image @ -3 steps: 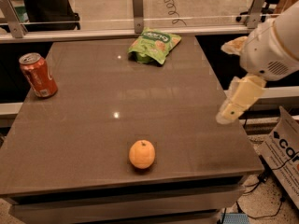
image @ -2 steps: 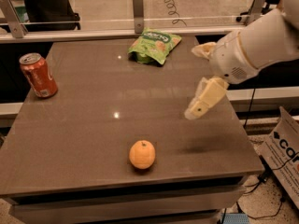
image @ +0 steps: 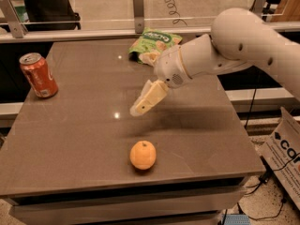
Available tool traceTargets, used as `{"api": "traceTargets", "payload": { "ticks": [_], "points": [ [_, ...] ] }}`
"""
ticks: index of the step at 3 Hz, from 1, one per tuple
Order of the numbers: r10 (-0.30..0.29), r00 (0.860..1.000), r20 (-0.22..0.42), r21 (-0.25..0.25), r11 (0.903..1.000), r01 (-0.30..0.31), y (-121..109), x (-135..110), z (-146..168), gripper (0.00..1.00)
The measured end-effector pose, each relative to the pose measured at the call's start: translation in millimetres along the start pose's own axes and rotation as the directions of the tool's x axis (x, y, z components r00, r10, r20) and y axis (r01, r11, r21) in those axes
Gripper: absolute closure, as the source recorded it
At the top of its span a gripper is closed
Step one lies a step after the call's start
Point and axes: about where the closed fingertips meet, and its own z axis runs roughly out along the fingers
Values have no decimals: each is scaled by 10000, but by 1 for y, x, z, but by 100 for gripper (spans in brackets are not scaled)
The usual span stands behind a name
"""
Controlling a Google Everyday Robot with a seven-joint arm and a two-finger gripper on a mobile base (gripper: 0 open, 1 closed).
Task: Knock coke can over
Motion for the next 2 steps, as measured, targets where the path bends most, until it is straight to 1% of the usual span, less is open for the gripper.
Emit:
{"api": "traceTargets", "payload": {
  "ticks": [1,2],
  "points": [
    [284,9928,1160,-684,9974,-206,0,-24,55,0],
    [633,9750,2128,-1216,9919,-378,3,-48,98,0]
  ]
}}
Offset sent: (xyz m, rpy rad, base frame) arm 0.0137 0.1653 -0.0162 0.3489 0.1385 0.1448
